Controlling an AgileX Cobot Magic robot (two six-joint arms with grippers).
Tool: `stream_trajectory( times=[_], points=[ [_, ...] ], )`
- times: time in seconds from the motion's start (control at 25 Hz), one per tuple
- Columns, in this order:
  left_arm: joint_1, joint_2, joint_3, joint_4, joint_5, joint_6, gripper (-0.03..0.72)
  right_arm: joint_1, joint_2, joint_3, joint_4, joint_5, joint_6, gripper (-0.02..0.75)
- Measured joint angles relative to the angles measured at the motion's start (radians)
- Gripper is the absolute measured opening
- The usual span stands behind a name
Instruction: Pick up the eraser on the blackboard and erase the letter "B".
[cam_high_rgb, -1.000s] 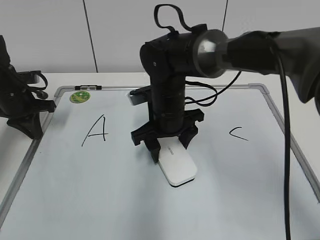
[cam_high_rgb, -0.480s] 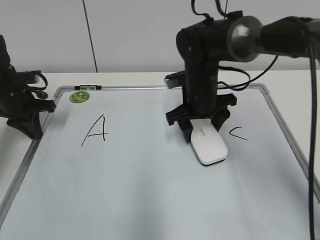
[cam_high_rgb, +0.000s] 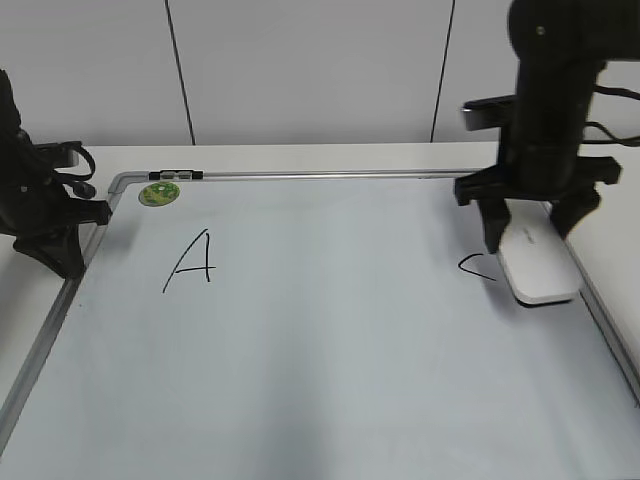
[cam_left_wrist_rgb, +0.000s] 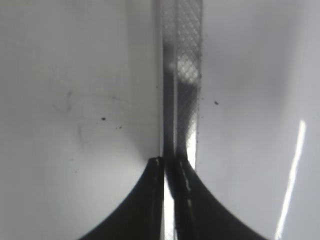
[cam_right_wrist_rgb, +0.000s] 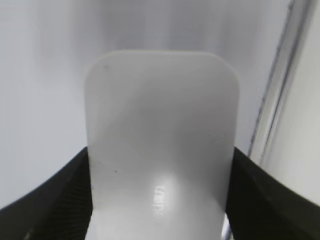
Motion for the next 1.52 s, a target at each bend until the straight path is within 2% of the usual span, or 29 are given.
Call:
stream_trajectory(
  times=[0.24,0.36,0.48,1.0,1.52],
  points=[
    [0.000,0.000,0.000,0.002,0.000,0.000,0.022,-0.134,-0.099,0.204,0.077,-0.005,-0.090,0.521],
    [0.000,0.000,0.000,0.002,0.000,0.000,0.022,-0.175,-0.114,0.243,0.150,-0.031,-0.165,0.521],
    [0.000,0.000,0.000,0.002,0.002,0.000,0.022,-0.203,-0.114,0.249,0.164,-0.066,-0.186,0.521],
    [0.000,0.000,0.000,0.002,0.003,0.000,0.022,-0.213,-0.115,0.249,0.145,-0.106,-0.196,0.521],
    [0.000,0.000,0.000,0.002,0.004,0.000,0.022,-0.213,-0.010,0.241,0.147,-0.136,-0.196,0.521]
  ],
)
